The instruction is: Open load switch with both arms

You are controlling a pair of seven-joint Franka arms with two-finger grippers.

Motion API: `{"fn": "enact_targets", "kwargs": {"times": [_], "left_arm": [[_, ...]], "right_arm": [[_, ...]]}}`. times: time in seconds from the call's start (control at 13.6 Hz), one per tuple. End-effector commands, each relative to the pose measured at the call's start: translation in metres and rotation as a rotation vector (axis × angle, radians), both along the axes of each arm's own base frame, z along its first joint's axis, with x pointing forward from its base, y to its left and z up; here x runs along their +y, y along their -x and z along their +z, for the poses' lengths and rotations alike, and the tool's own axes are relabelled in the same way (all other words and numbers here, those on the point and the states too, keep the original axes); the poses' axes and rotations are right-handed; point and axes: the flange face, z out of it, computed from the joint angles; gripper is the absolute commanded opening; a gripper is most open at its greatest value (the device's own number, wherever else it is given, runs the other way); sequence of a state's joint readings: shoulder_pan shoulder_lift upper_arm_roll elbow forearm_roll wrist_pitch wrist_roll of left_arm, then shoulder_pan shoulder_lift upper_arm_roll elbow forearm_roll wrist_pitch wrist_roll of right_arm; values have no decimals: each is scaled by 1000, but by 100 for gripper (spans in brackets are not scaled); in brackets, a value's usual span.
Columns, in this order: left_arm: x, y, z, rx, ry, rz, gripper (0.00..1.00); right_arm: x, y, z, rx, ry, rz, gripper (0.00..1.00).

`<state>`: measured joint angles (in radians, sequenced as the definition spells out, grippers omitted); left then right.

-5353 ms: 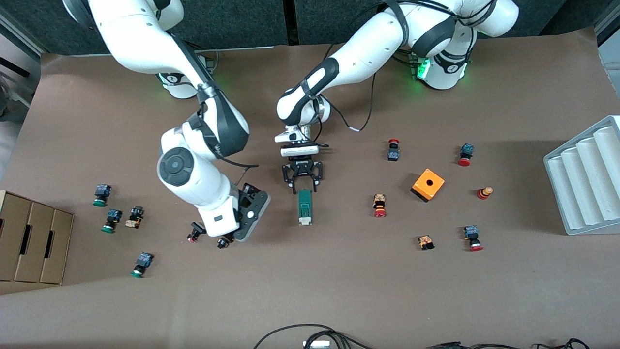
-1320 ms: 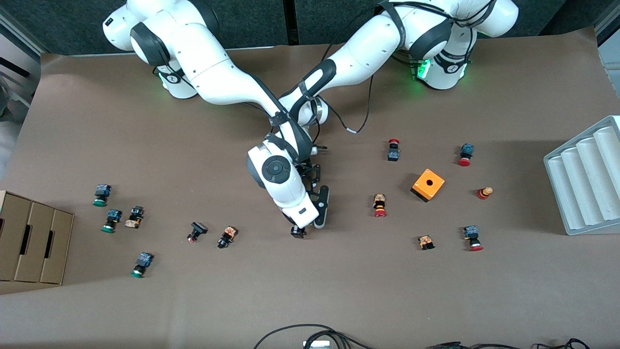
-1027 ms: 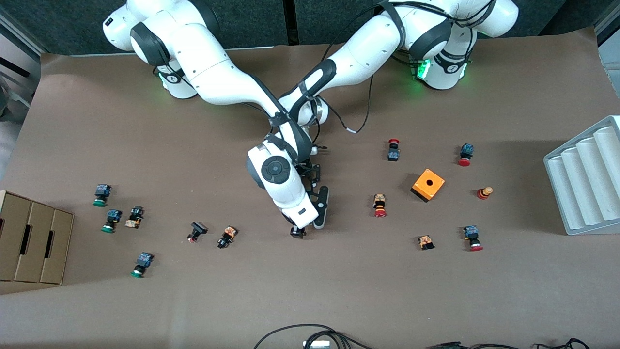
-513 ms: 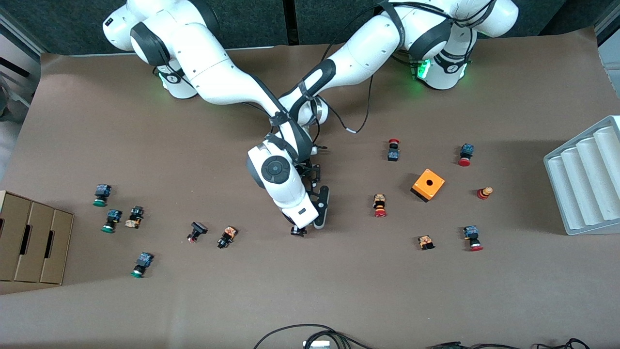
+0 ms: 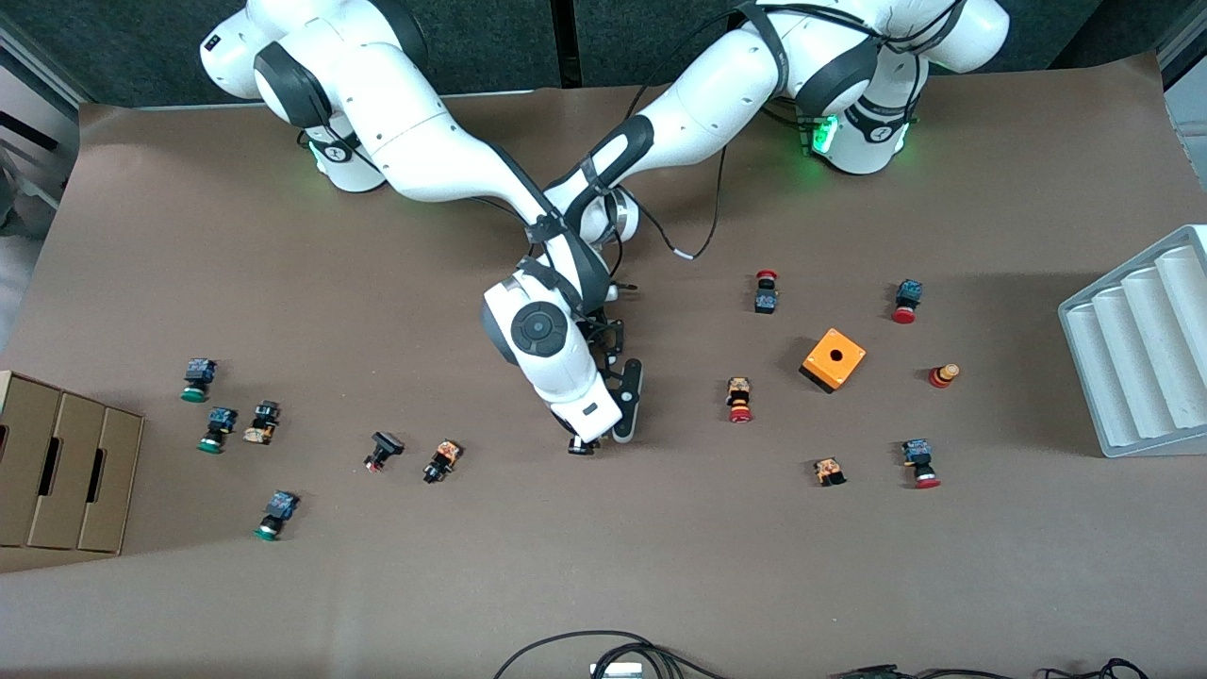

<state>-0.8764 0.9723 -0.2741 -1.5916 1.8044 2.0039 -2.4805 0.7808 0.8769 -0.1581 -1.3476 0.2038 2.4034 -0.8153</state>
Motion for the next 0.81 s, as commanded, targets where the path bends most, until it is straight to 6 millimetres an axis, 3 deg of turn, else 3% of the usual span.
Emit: {"fn": "enact_targets", "kwargs": {"times": [0.0, 0.73], "left_arm": [[-1, 4, -14, -1, 0, 2, 72], [-1, 3, -13, -2, 0, 1, 72]], "right_arm": [[-6, -5, -5, -20, -6, -6, 48], [-13, 1, -4, 6, 11, -10, 42]]}}
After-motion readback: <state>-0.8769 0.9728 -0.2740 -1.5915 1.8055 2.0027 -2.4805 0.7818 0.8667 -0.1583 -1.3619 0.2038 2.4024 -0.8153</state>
